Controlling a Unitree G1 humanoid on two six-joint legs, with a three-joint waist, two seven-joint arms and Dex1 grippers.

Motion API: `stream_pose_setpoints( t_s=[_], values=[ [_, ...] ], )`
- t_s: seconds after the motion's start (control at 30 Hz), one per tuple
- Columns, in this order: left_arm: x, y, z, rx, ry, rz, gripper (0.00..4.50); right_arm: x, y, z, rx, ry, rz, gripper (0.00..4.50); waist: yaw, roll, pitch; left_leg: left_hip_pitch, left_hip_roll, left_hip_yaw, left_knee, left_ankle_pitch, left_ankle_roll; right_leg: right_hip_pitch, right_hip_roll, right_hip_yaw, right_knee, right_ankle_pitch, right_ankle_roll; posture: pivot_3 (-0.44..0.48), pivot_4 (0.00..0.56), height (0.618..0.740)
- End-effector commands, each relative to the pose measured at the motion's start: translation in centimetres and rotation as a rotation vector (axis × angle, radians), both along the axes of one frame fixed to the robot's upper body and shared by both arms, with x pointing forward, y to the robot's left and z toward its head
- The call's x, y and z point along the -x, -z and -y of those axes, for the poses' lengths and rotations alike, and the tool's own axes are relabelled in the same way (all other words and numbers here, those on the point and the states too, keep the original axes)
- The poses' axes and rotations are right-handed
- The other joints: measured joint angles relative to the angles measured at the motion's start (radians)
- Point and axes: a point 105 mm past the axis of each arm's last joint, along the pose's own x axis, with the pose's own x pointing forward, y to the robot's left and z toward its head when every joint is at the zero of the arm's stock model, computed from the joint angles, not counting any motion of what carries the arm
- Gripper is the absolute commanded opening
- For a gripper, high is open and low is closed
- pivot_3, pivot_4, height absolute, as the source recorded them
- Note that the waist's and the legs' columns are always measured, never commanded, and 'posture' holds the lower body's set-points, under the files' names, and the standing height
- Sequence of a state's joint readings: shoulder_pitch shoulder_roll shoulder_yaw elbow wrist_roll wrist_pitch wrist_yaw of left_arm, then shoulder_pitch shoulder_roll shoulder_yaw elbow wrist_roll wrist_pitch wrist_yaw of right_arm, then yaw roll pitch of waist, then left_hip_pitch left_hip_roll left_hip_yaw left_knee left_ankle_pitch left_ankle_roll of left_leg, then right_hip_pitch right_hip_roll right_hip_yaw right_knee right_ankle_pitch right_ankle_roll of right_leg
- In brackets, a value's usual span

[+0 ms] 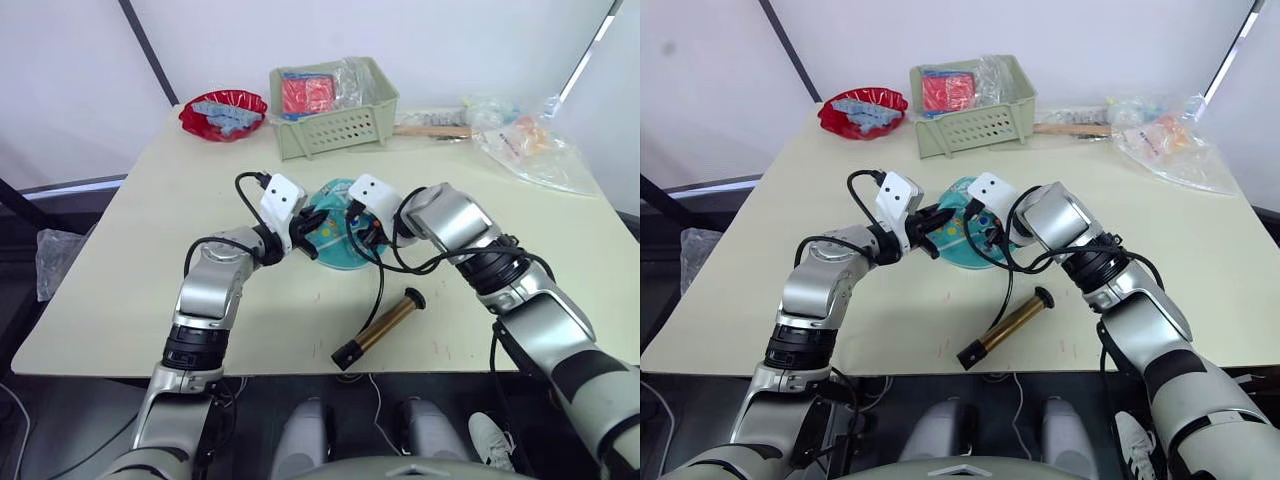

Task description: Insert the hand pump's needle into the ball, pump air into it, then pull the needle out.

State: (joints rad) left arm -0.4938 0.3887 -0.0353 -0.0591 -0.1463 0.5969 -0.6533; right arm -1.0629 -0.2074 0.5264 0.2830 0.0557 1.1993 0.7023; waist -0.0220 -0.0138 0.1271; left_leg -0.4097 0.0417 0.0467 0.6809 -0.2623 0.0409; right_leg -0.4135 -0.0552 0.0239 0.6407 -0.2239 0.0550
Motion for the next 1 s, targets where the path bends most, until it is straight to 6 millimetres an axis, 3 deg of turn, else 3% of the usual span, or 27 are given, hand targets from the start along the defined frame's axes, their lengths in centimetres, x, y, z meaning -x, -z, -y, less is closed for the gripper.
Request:
stream_pose_setpoints(
  t_s=[0.03, 0.27, 0.67, 1.0],
  values=[
    [2.7, 2.4, 5.6, 0.037, 0.243, -0.114, 0.01, 1.4, -0.6, -4.4, -0.062, -0.153, 0.031, 0.38, -0.004, -0.001, -0.001, 0.001, 0.001, 0.0, -0.001, 0.0, 0.0, 0.0, 0.0, 0.0, 0.0, 0.0, -0.001, 0.0, 0.15, 0.738],
    [2.9, 2.6, 5.7, 0.039, 0.246, -0.12, 0.01, 1.5, -0.1, -5.1, -0.067, -0.197, 0.038, 0.38, -0.014, -0.003, -0.004, 0.012, 0.0, 0.0, -0.01, 0.0, 0.0, 0.006, -0.003, 0.002, 0.0, -0.002, -0.002, 0.0, 0.15, 0.738],
    [3.0, 3.0, 5.7, 0.039, 0.25, -0.124, 0.01, 2.4, 1.1, -5.7, -0.018, -0.324, 0.044, 0.38, -0.019, -0.003, -0.008, 0.013, 0.0, -0.001, -0.012, -0.002, -0.004, 0.006, -0.009, 0.001, 0.0, -0.003, -0.004, 0.0, 0.15, 0.738],
    [3.1, 3.1, 5.8, 0.037, 0.256, -0.124, 0.01, 2.9, 1.7, -6.2, 0.001, -0.372, 0.03, 0.38, -0.019, -0.002, -0.008, 0.014, -0.001, -0.001, -0.013, -0.003, -0.006, 0.005, -0.029, -0.025, 0.0, -0.002, -0.004, 0.0, 0.15, 0.738]
  ],
)
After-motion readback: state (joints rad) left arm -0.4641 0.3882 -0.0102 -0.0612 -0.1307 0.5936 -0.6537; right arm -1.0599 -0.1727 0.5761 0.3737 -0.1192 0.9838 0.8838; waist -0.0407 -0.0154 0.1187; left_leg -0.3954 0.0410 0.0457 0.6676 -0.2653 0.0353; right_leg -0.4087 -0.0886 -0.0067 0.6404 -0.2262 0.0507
